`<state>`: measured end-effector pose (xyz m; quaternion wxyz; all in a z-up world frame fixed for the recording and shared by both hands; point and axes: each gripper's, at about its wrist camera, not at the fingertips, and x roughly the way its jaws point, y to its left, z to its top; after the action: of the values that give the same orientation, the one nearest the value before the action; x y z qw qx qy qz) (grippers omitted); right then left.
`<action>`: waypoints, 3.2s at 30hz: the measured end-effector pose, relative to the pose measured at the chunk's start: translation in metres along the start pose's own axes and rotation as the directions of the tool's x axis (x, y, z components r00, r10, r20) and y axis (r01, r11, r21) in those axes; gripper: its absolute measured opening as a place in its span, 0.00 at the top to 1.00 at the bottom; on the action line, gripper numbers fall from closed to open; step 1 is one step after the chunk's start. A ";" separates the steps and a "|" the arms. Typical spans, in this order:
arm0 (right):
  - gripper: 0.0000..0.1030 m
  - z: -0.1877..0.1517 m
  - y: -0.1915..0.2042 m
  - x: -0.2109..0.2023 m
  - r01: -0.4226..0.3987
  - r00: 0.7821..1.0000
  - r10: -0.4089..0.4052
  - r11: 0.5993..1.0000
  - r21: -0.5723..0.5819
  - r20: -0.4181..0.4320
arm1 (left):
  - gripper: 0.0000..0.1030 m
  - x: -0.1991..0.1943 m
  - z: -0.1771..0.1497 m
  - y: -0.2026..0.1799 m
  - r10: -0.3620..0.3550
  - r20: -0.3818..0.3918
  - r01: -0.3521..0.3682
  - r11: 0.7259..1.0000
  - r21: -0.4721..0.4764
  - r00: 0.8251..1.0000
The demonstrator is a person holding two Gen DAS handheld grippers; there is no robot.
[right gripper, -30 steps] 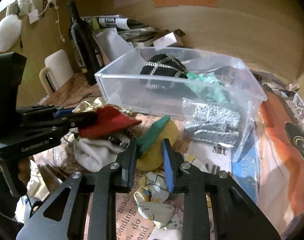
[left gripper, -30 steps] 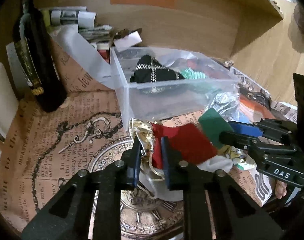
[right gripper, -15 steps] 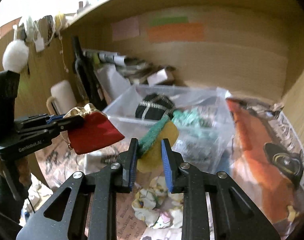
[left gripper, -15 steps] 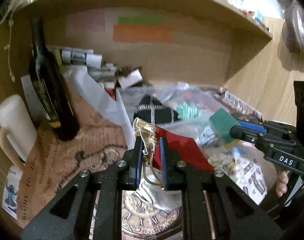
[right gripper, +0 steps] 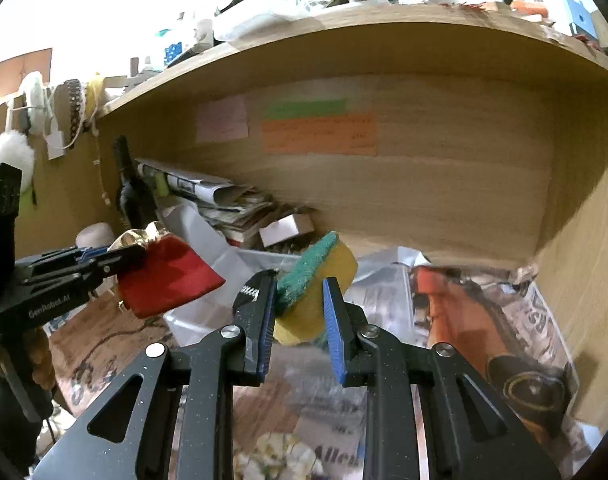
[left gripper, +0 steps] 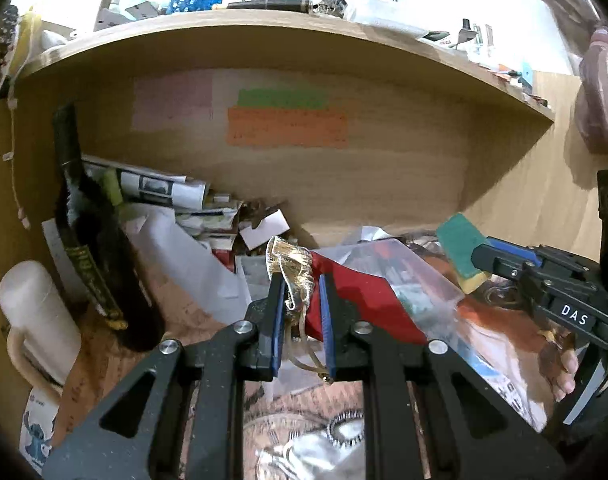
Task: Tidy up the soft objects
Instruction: 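Carry the pouch and sponge over the clear box while both tools release them inside, then grasp the black-and-white braided cord with the left tool while the right tool grasps the floral cloth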
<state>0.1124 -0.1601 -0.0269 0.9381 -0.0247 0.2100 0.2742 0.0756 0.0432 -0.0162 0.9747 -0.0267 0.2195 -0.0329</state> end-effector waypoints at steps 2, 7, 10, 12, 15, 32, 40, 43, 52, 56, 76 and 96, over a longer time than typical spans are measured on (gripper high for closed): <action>0.79 0.003 -0.002 0.007 0.001 1.000 -0.001 1.000 -0.004 -0.006 | 0.84 0.012 0.004 -0.002 0.003 -0.005 -0.003 1.000 0.001 1.000; 0.79 0.005 -0.003 0.033 -0.003 0.999 0.003 1.000 -0.018 -0.045 | 0.84 0.040 0.008 -0.005 0.016 -0.030 -0.016 1.000 0.005 0.999; 0.79 0.002 -0.003 0.051 -0.005 0.996 0.003 1.000 -0.029 -0.084 | 0.84 0.059 0.005 -0.005 0.018 -0.068 -0.018 1.000 0.008 0.997; 0.79 -0.001 -0.004 0.062 -0.010 0.994 0.006 0.999 -0.032 -0.112 | 0.84 0.072 0.002 -0.006 0.021 -0.099 -0.020 1.000 0.013 0.995; 0.79 -0.005 -0.005 0.076 -0.012 0.989 0.006 0.999 -0.035 -0.150 | 0.84 0.088 -0.003 -0.006 0.028 -0.132 -0.025 0.999 0.025 0.991; 0.76 -0.022 -0.013 0.113 -0.008 0.951 -0.004 0.999 -0.037 -0.310 | 0.73 0.126 -0.025 -0.011 0.039 -0.262 -0.018 0.997 0.080 0.964; 0.57 -0.019 -0.014 0.104 -0.005 0.955 -0.005 0.999 -0.035 -0.295 | 0.48 0.109 -0.020 -0.006 0.034 -0.241 -0.021 0.998 0.060 0.970; 0.50 -0.013 -0.013 0.091 -0.004 0.966 -0.005 0.999 -0.035 -0.259 | 0.40 0.096 -0.016 -0.007 0.022 -0.216 -0.010 0.999 0.054 0.976; 0.34 -0.007 -0.006 0.037 0.018 0.990 -0.025 0.999 -0.045 -0.142 | 0.23 0.053 -0.018 -0.018 -0.011 -0.169 0.025 0.996 0.083 0.986; 0.32 -0.012 -0.004 0.016 0.028 0.993 -0.033 0.998 -0.051 -0.110 | 0.18 0.041 -0.029 -0.028 -0.025 -0.182 0.044 0.994 0.103 0.983; 0.32 -0.102 -0.001 0.029 -0.019 0.931 0.027 0.999 0.027 -0.364 | 0.14 0.066 -0.102 -0.031 -0.105 -0.421 0.138 0.989 0.049 0.901; 0.85 -0.112 0.003 0.031 -0.058 0.922 0.061 0.998 0.021 -0.381 | 0.60 0.066 -0.100 -0.037 -0.166 -0.398 0.200 0.979 0.044 0.902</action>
<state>0.0917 -0.1602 -0.1412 0.8707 -0.0669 0.3905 0.2915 0.0901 -0.0025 -0.1320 0.9038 0.0007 0.4051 -0.1382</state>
